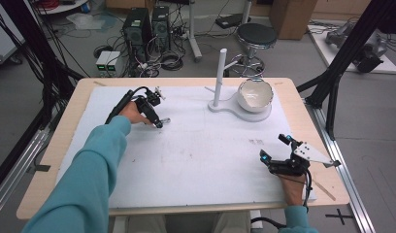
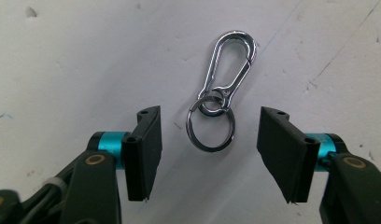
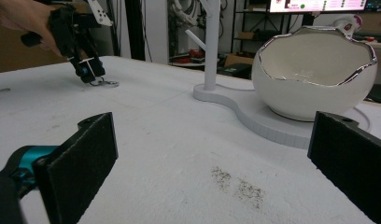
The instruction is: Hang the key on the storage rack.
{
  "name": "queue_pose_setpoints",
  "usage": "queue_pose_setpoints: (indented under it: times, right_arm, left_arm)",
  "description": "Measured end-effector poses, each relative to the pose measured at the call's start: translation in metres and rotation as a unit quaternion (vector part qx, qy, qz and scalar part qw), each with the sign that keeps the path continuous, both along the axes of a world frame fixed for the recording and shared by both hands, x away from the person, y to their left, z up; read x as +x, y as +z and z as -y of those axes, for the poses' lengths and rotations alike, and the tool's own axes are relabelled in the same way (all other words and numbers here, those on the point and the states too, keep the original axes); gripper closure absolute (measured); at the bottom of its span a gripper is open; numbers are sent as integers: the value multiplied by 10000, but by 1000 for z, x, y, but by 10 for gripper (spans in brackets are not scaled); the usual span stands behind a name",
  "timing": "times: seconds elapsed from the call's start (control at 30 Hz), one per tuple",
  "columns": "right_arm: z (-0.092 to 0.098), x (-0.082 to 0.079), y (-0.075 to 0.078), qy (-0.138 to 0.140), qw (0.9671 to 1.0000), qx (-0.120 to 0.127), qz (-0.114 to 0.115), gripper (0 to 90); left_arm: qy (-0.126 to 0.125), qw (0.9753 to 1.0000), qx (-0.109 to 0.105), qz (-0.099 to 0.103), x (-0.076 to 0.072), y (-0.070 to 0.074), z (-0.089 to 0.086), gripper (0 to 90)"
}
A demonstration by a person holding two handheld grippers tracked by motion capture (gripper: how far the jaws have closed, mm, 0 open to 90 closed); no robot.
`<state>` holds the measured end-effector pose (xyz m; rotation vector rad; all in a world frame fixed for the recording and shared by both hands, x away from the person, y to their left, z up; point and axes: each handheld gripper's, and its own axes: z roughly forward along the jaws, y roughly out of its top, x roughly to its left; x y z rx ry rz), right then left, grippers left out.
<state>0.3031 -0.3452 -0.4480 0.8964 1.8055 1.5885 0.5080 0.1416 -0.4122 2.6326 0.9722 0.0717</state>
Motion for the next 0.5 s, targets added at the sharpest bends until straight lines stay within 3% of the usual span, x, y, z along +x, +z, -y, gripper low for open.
queue_pose_setpoints:
  times: [0.5]
  right_arm:
    - [0, 0, 0, -1, 10000, 1, -10, 7]
  left_arm:
    - [73, 9999, 48, -127, 0, -1, 2, 510]
